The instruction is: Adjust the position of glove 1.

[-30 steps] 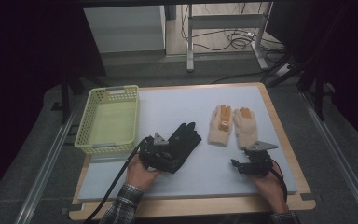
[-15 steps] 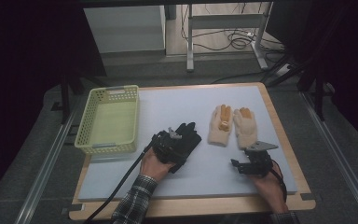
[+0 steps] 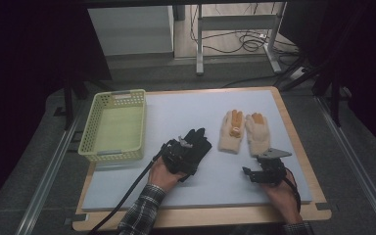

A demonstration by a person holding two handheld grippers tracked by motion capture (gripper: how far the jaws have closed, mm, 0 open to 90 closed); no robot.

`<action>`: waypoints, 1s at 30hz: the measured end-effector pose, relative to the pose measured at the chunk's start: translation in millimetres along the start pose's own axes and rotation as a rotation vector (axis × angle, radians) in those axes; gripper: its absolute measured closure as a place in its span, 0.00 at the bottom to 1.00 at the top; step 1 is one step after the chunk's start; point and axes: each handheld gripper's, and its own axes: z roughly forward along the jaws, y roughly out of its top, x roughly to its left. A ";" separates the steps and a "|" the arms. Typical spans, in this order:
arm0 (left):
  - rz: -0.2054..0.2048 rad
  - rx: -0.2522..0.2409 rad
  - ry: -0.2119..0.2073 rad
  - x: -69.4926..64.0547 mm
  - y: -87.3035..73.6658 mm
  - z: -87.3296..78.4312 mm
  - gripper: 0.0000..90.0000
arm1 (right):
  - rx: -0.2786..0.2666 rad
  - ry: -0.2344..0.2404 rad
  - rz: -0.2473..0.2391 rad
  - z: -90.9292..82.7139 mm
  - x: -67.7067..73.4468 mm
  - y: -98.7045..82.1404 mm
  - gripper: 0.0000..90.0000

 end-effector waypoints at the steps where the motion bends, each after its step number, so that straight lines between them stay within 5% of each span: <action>1: 0.000 0.000 0.000 0.0 0.0 0.0 0.06 | 0.000 0.000 0.000 0.0 0.0 0.0 0.28; 4: 0.014 -0.006 0.019 -1.7 0.4 -5.8 0.17 | 0.000 0.000 -0.001 0.0 0.0 0.0 0.28; 6: 0.058 -0.019 0.015 -5.2 -0.5 -9.5 0.41 | 0.000 -0.001 -0.002 0.0 0.1 0.0 0.28; 8: 0.049 -0.021 0.005 -6.0 -0.8 -9.7 0.44 | 0.000 -0.001 -0.002 0.0 0.1 0.0 0.28; 13: 0.052 -0.022 0.034 -3.7 -0.7 -12.1 0.71 | 0.001 -0.003 -0.003 0.0 0.3 0.0 0.28; 17: 0.077 -0.031 0.065 -4.8 -0.7 -15.9 0.77 | 0.001 -0.002 -0.002 0.0 0.3 0.0 0.28; 30: 0.030 -0.086 0.080 15.8 13.7 -61.1 0.78 | 0.001 -0.003 -0.002 0.0 0.3 0.0 0.28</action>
